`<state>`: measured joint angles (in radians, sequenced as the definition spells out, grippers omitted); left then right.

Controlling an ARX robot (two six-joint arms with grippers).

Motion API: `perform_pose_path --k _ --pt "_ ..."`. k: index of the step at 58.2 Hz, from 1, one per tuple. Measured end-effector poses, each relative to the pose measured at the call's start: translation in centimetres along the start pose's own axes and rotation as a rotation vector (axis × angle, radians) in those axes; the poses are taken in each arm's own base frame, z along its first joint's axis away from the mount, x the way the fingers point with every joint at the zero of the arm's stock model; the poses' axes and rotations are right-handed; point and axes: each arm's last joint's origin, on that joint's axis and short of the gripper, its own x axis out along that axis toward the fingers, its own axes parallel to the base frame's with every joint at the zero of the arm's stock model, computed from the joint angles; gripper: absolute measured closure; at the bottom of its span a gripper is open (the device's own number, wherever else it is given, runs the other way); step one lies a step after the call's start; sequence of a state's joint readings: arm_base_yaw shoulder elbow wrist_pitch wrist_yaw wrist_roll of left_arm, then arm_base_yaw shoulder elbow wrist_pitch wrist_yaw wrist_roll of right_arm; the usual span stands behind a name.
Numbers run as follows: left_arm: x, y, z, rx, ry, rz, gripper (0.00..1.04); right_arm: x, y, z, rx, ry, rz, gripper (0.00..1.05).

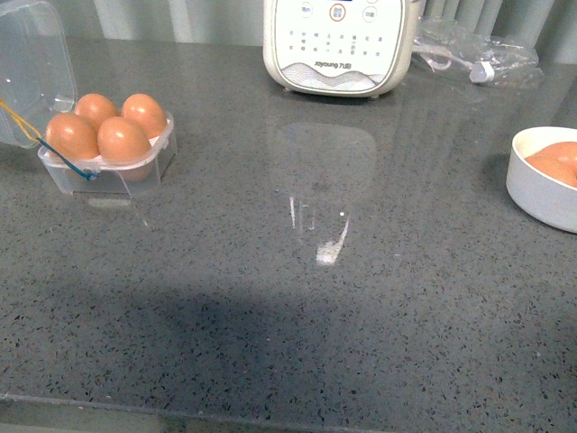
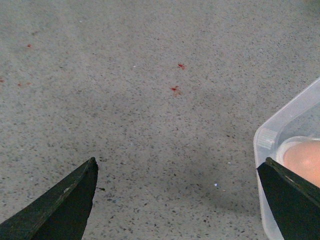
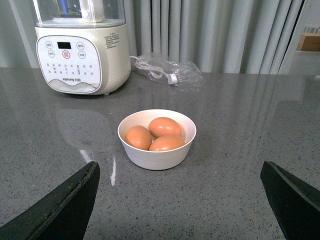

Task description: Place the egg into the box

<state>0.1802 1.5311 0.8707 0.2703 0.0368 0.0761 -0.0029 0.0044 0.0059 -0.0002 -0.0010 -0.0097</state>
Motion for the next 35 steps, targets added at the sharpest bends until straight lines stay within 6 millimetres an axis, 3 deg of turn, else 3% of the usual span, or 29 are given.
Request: perform_pose_path --k 8,23,35 --pt "0.2 -1.2 0.2 -0.02 0.01 -0.035 0.07 0.0 0.0 0.0 0.0 0.0 0.0 0.07" --pt "-0.4 -6.0 0.5 -0.034 0.031 -0.167 0.07 0.0 0.0 0.0 0.0 0.0 0.0 0.07" --pt "-4.2 -9.8 2.0 0.014 0.002 -0.351 0.07 0.0 0.0 0.0 0.0 0.0 0.0 0.07"
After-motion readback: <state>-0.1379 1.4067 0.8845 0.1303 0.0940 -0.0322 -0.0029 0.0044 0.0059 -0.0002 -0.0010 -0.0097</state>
